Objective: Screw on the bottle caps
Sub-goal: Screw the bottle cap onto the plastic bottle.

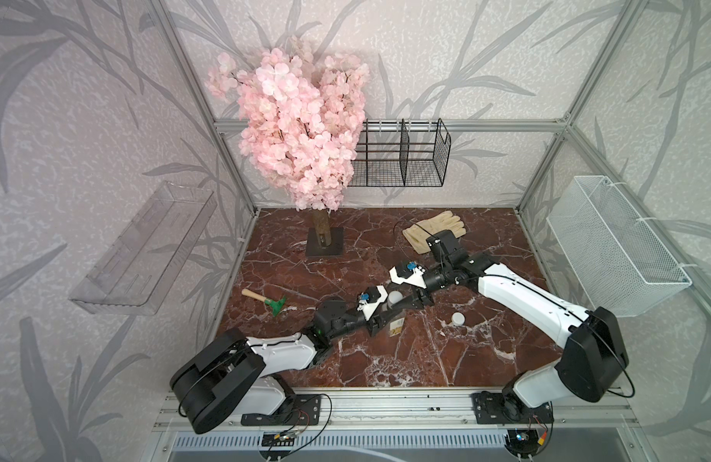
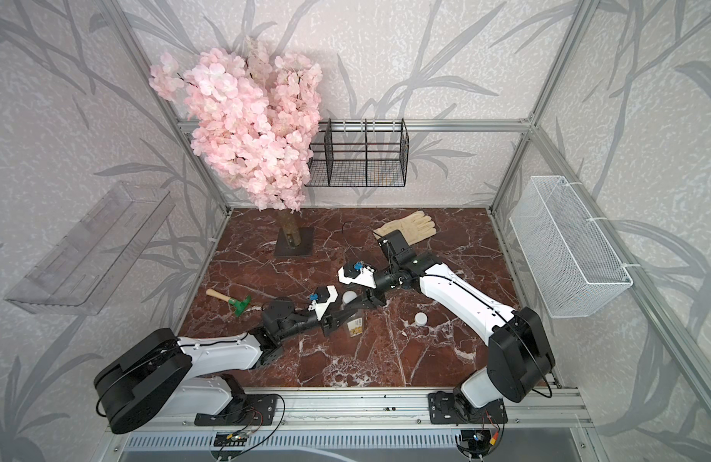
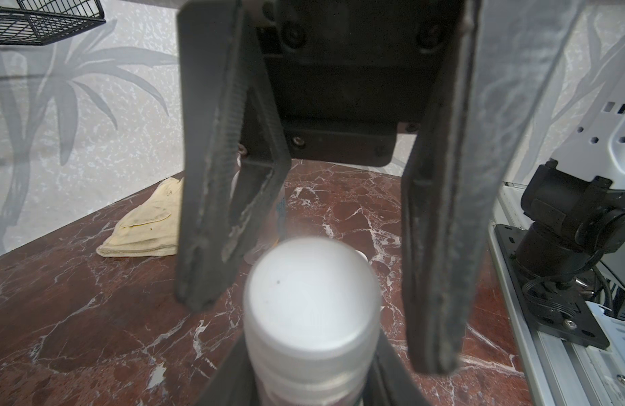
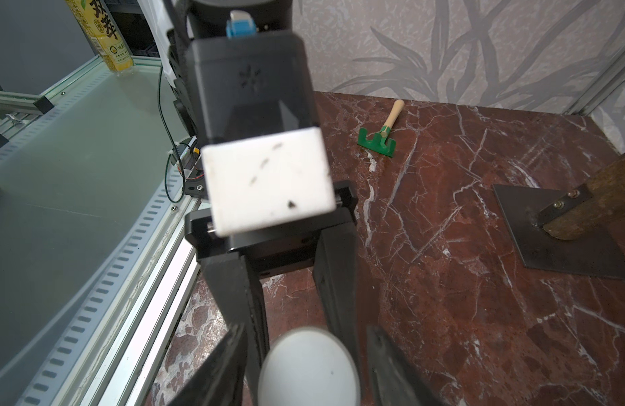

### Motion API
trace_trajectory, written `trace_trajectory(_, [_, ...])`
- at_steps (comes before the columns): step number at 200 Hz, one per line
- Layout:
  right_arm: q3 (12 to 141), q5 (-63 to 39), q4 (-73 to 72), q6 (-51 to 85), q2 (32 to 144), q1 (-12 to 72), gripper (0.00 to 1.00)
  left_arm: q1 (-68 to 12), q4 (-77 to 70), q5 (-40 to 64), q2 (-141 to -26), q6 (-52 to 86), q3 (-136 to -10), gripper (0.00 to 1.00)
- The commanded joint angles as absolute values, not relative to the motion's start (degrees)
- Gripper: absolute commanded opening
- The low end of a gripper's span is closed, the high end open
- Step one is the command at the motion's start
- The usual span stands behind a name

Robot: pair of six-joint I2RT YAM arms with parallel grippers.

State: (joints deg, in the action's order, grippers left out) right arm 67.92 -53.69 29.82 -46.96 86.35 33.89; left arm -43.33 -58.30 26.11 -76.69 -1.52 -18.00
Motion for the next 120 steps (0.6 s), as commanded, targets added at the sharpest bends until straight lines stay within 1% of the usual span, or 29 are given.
trace_trajectory(1, [67.2,-55.0,30.2,-46.9,87.1,33.7,0.57,-43.4,-52.6,27.6,-78.2,-1.5,-17.2,0.25])
trace_trajectory(15, [67.0,-55.2,30.2,-46.8,87.0,33.7,0.56,-43.3,-52.7,27.6,-78.2,-1.5,-17.3,0.25])
trace_trajectory(38, [66.8,-55.2,30.2,-46.8,87.0,33.7,0.52,-43.3,-52.6,27.5,-78.3,-1.5,-17.2,0.25])
trace_trajectory(103, [64.2,-53.7,26.5,-43.4,85.8,34.0,0.33,-43.3,-52.6,27.0,-78.3,-1.3,-17.2,0.25])
trace_trajectory(120, [63.0,-52.1,24.6,-41.8,84.9,34.4,0.31,-43.3,-52.6,26.6,-78.3,-1.2,-17.3,0.25])
